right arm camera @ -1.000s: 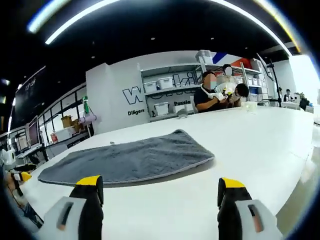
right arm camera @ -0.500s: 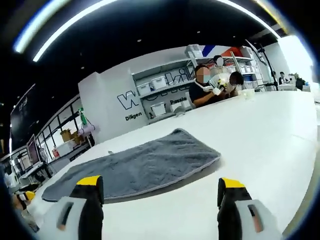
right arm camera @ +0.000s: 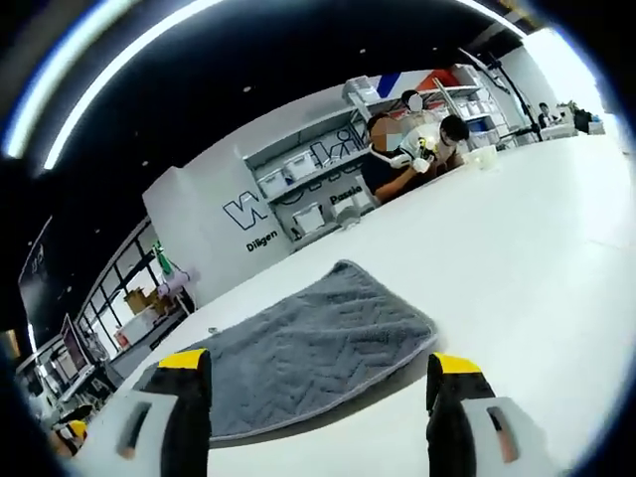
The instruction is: Fold the towel on the table until its edges align and the towel forms a compact rectangular stack.
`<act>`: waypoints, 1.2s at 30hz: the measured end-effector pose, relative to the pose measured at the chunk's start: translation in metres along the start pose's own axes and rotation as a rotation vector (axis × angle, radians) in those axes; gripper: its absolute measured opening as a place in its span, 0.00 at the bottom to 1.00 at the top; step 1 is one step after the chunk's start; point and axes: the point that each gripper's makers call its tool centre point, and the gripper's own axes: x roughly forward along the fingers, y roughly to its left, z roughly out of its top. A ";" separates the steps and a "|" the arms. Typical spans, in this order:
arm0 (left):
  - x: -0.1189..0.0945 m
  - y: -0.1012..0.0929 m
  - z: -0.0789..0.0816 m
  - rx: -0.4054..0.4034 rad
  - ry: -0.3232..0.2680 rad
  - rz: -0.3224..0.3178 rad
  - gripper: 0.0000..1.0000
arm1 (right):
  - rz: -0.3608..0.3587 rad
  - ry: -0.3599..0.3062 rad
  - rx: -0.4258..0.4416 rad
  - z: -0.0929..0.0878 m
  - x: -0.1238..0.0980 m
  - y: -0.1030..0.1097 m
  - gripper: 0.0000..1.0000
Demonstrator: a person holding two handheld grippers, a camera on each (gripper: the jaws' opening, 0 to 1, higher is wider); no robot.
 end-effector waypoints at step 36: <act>-0.012 -0.009 -0.008 0.065 0.042 -0.059 0.99 | 0.043 0.100 0.377 0.009 0.031 -0.075 0.03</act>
